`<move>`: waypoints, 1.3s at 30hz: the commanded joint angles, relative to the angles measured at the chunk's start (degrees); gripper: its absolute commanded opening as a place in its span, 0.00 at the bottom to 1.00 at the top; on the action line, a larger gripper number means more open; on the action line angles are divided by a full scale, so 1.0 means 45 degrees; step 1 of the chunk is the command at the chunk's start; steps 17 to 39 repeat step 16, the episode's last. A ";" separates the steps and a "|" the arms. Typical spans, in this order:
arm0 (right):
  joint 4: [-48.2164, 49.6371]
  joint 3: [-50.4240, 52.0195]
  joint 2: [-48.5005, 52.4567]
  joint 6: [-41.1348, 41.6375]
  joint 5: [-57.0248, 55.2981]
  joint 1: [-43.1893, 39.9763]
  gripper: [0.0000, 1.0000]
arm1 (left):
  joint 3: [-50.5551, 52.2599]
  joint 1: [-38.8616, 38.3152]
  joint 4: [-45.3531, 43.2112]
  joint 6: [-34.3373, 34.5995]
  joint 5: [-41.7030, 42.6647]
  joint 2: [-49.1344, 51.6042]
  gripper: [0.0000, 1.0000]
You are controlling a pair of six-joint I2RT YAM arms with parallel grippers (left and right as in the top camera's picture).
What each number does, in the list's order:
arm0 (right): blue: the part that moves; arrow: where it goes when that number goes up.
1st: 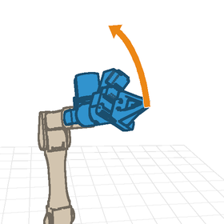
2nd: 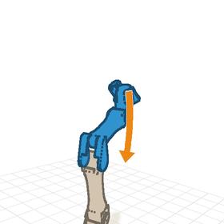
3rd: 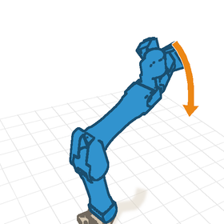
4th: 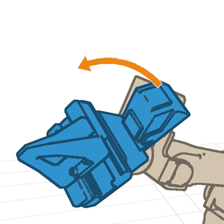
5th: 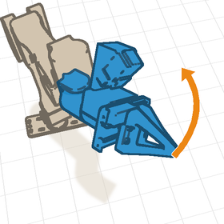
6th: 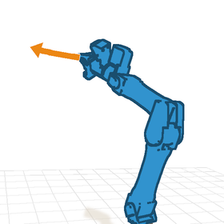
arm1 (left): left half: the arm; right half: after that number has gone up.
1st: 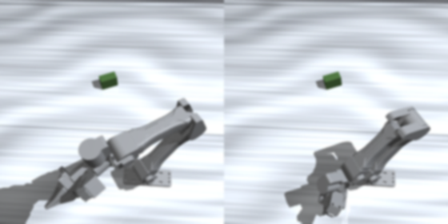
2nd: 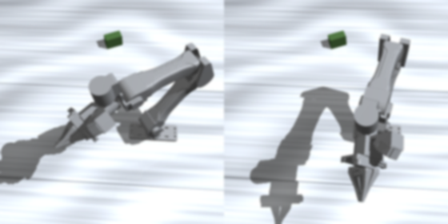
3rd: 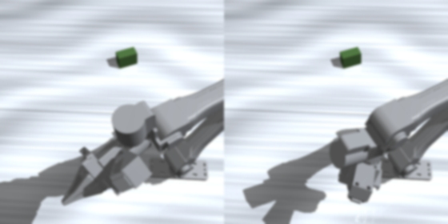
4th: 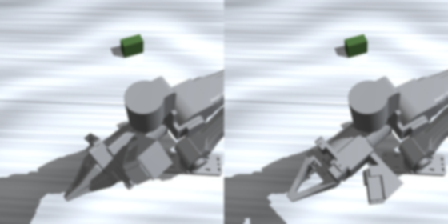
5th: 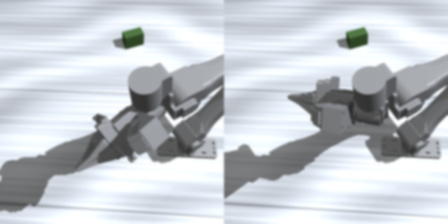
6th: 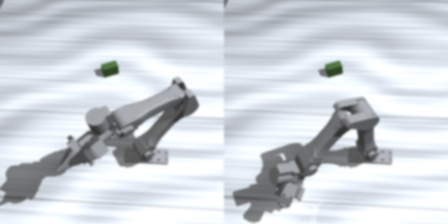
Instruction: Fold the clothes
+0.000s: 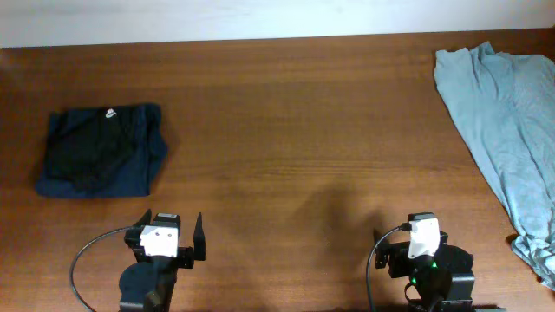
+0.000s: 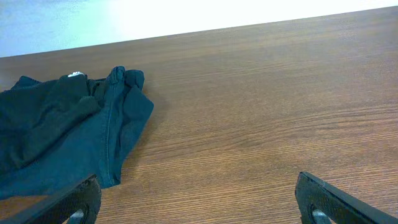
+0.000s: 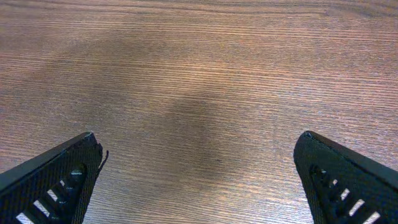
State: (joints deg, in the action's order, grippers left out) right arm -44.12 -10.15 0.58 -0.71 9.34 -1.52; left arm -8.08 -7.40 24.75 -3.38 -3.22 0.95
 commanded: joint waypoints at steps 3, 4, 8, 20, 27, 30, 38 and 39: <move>0.0000 0.0112 -0.0087 -0.0078 0.0112 0.0000 0.99 | 0.0189 0.0073 -0.0063 0.0131 0.0097 -0.0146 0.99; 0.0000 0.0112 -0.0087 -0.0078 0.0112 0.0000 0.99 | 0.0189 0.0073 -0.0063 0.0131 0.0097 -0.0146 0.99; 0.0000 0.0112 -0.0087 -0.0078 0.0112 0.0000 0.99 | 0.0189 0.0073 -0.0063 0.0131 0.0097 -0.0146 0.99; 0.0000 0.0112 -0.0087 -0.0078 0.0112 0.0000 0.99 | 0.0189 0.0073 -0.0063 0.0131 0.0097 -0.0146 0.99; 0.0000 0.0112 -0.0087 -0.0078 0.0112 0.0000 0.99 | 0.0189 0.0073 -0.0063 0.0131 0.0097 -0.0146 0.99; 0.0000 0.0112 -0.0087 -0.0078 0.0112 0.0000 0.99 | 0.0189 0.0073 -0.0063 0.0131 0.0097 -0.0146 0.99; 0.0000 0.0112 -0.0087 -0.0078 0.0112 0.0000 0.99 | 0.0189 0.0073 -0.0063 0.0131 0.0097 -0.0146 0.99; 0.0000 0.0112 -0.0087 -0.0078 0.0112 0.0000 0.99 | 0.0189 0.0073 -0.0063 0.0131 0.0097 -0.0146 0.99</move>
